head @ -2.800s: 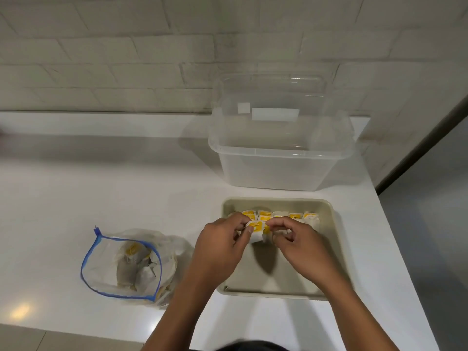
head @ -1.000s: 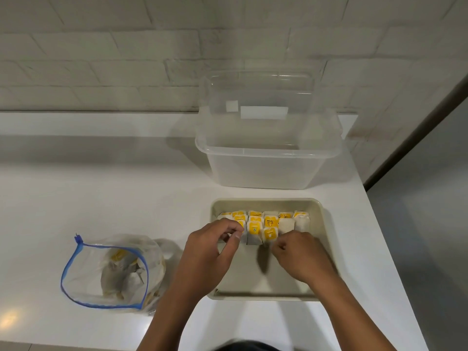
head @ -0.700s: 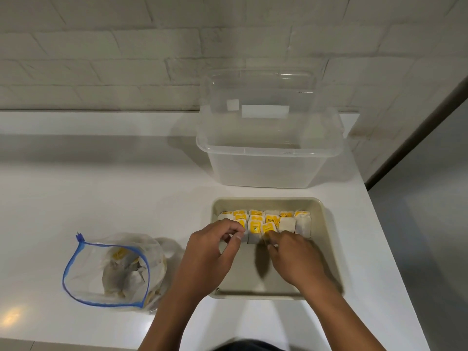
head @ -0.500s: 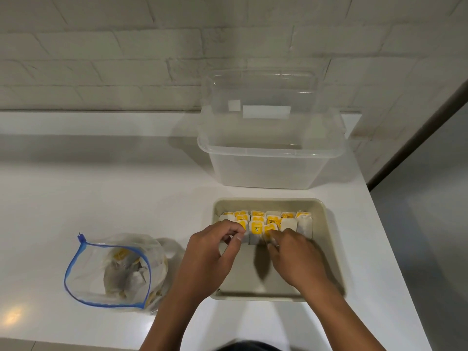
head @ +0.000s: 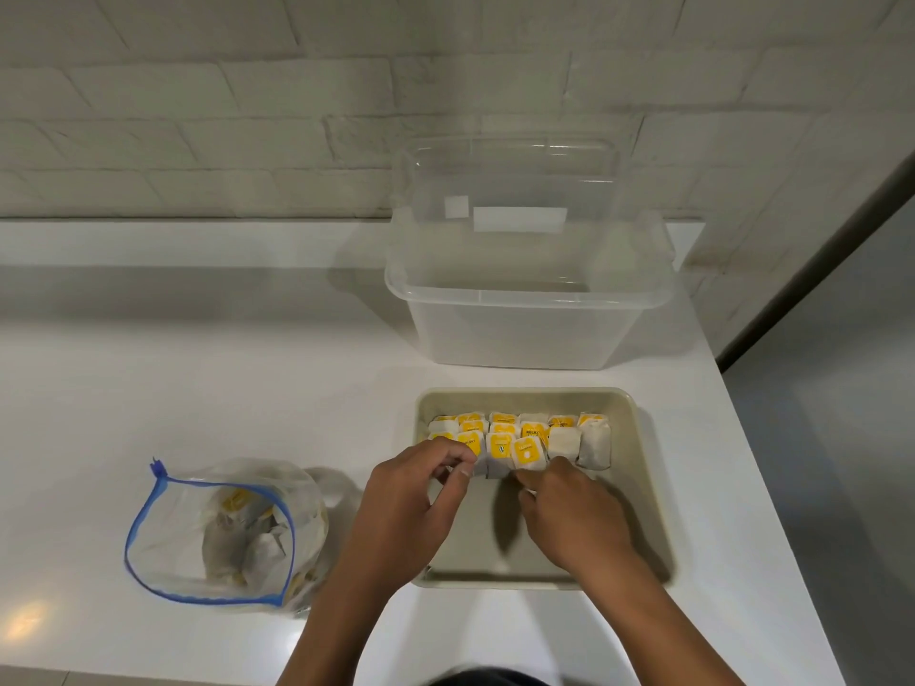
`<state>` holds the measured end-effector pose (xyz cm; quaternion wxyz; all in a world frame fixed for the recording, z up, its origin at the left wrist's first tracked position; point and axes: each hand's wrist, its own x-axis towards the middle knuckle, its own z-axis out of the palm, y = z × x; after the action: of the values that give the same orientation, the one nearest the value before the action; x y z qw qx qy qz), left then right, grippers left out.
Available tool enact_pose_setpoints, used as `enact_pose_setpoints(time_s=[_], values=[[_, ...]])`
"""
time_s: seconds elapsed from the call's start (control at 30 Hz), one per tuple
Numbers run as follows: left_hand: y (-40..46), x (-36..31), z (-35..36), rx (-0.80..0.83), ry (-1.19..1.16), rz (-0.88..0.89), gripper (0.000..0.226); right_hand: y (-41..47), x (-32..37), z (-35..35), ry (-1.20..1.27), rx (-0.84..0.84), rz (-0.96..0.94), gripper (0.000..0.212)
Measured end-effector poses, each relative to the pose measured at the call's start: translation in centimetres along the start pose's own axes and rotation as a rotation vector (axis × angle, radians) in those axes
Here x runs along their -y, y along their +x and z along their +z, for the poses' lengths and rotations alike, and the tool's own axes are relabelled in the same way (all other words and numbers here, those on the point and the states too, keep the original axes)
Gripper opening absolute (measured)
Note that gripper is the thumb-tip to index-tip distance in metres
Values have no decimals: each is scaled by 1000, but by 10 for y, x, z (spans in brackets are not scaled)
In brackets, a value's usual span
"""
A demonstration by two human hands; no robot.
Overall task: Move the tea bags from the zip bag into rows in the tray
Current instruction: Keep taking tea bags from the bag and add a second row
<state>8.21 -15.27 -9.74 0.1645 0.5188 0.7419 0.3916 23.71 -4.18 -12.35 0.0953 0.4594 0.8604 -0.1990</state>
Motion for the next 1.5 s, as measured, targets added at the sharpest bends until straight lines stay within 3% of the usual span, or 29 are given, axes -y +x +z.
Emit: enact_pose_setpoints(time_s=[0.5,1.5], values=[[-1,5,5,2,26,-1,12,-2,-2,7,34,41,44,39],[-1,-3,1,24,20,-6,9,-11,6,-16,9,-78,20,38]])
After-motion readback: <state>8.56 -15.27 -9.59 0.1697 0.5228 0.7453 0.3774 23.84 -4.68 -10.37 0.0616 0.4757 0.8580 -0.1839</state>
